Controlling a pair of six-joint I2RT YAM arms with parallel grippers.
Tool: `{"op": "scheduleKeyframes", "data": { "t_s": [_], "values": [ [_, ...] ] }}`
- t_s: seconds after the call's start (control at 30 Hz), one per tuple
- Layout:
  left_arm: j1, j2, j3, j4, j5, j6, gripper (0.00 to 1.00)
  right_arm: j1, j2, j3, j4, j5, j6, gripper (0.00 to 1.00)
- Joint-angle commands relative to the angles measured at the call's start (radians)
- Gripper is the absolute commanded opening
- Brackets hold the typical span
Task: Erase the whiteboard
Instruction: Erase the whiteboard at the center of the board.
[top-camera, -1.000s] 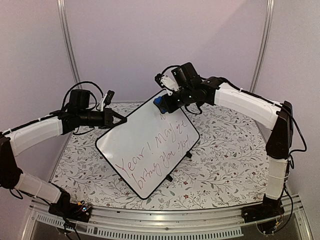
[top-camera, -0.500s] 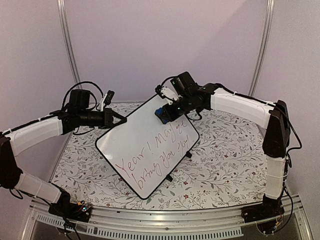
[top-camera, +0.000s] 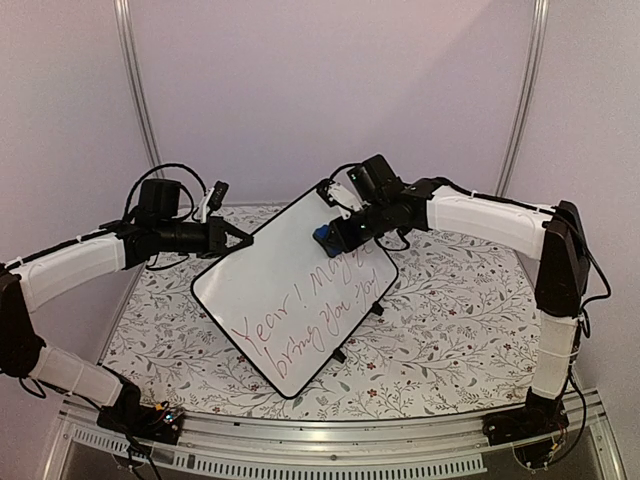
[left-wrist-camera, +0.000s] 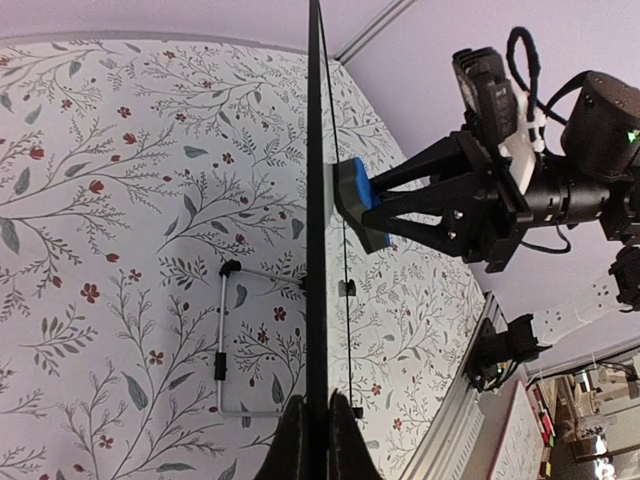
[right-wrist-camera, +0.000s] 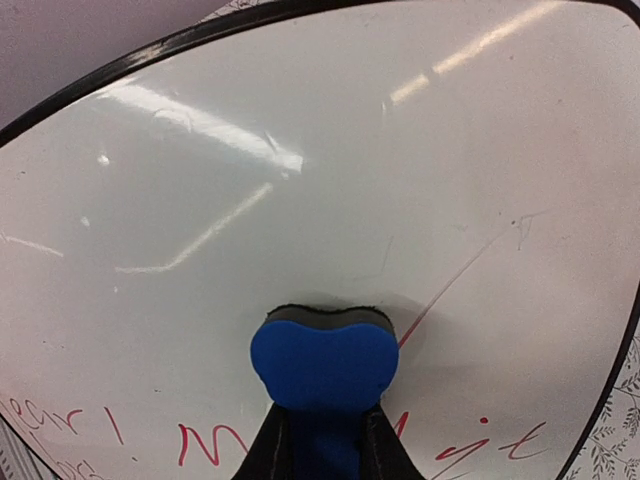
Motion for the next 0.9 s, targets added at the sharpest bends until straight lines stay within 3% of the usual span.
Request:
{"op": "scheduleKeyframes", "data": {
  "t_s": [0.0, 0.87],
  "values": [
    [-0.015, -0.003, 0.014, 0.018, 0.049, 0.044, 0.00, -0.003, -0.018, -0.054, -0.037, -0.018, 0.014, 0.04],
    [-0.015, 0.000, 0.014, 0.018, 0.049, 0.043, 0.00, -0.003, -0.110, -0.099, -0.042, 0.001, 0.017, 0.04]
  ]
}}
